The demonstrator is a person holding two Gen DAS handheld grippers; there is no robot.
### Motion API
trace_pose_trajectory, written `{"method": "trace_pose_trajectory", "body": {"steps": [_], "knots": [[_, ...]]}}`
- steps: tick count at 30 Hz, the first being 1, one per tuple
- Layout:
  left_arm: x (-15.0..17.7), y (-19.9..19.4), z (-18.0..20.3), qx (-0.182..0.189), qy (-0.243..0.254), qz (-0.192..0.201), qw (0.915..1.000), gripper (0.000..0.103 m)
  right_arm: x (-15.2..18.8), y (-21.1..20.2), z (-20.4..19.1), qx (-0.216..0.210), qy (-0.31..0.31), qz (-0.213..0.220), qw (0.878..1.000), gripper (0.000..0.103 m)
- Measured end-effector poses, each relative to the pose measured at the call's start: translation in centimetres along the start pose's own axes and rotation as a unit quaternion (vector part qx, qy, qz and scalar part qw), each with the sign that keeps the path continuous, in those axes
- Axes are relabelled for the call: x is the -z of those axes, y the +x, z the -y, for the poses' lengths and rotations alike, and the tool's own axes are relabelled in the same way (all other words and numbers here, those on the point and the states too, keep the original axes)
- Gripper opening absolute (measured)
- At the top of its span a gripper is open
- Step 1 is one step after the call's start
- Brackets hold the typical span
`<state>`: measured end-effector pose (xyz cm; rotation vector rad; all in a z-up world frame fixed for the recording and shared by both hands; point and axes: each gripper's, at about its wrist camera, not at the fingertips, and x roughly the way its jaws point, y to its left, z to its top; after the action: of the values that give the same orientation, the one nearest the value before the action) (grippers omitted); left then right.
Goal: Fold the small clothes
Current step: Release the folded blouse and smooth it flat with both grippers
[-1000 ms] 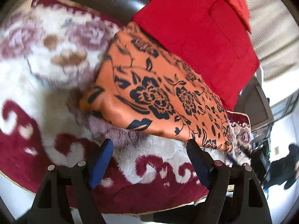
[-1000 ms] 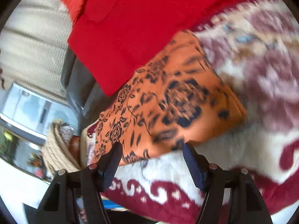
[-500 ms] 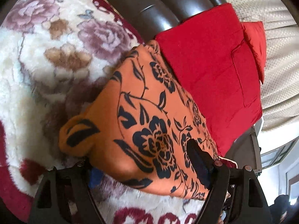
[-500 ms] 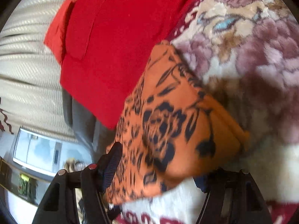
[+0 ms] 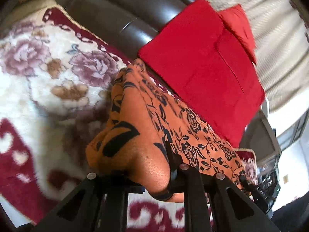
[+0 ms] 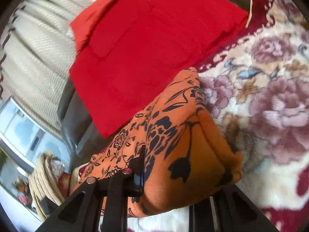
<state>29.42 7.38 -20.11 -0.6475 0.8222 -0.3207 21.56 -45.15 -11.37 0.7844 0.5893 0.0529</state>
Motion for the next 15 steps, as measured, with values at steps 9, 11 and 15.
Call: {"method": "trace_pose_trajectory", "body": {"steps": [9, 11, 15], "knots": [[2.3, -0.6, -5.3, -0.038, -0.066, -0.086, 0.9934, 0.042, 5.0, -3.8, 2.7, 0.042, 0.013, -0.096, 0.994, 0.032], [1.8, -2.1, -5.5, -0.051, -0.062, -0.064, 0.9947, 0.046, 4.5, -5.2, 3.8, 0.041, 0.051, -0.105, 0.992, 0.063], [0.8, -6.8, -3.1, -0.114, 0.005, 0.045, 0.9925, 0.057, 3.8, -10.0, 4.3, 0.05, 0.038, -0.073, 0.995, 0.068]]}}
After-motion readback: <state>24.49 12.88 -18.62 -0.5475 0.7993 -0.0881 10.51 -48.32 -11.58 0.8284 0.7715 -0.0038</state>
